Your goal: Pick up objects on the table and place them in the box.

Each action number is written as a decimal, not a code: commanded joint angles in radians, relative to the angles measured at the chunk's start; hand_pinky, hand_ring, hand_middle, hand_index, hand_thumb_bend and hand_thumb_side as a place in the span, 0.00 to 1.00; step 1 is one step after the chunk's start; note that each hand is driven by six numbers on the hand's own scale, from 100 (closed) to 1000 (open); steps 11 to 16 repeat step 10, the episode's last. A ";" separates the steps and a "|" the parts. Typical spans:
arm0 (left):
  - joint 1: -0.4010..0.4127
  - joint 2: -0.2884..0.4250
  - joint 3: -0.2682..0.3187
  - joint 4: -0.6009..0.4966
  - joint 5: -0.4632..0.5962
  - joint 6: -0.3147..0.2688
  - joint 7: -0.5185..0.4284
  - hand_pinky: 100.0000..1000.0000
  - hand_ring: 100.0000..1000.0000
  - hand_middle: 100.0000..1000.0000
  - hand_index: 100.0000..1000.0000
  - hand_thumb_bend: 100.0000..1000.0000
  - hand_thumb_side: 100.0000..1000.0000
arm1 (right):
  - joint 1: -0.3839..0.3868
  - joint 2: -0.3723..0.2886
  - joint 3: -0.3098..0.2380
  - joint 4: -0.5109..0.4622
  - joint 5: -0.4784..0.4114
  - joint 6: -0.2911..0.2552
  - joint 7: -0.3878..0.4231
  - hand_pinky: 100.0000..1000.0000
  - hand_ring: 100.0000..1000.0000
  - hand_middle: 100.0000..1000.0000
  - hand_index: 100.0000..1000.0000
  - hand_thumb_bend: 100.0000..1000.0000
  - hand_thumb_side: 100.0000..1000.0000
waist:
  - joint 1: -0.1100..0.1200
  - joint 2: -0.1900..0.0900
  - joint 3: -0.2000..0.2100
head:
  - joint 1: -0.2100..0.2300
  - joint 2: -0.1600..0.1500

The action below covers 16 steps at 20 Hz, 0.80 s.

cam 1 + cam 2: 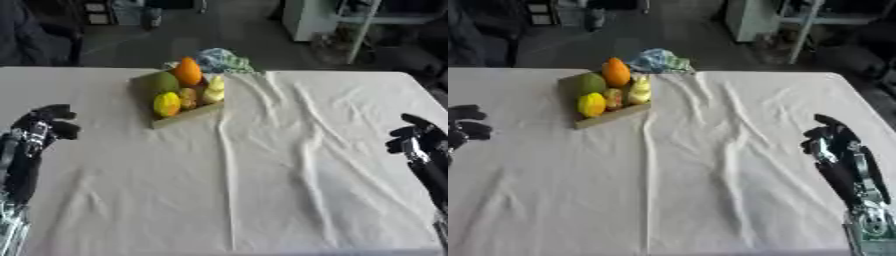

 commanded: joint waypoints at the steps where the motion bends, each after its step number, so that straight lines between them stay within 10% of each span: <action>1: 0.002 -0.004 -0.011 -0.001 0.018 0.007 -0.005 0.58 0.55 0.58 0.72 0.00 0.87 | -0.003 -0.009 0.009 -0.003 -0.019 0.005 -0.007 0.51 0.51 0.53 0.82 0.00 0.53 | 0.012 -0.021 0.002 | -0.006 -0.003; 16: 0.024 -0.030 -0.029 0.010 0.027 0.018 -0.017 0.57 0.55 0.57 0.71 0.00 0.87 | 0.008 -0.010 0.021 0.007 -0.035 0.020 -0.003 0.51 0.51 0.53 0.82 0.00 0.55 | 0.022 -0.034 0.009 | -0.024 -0.003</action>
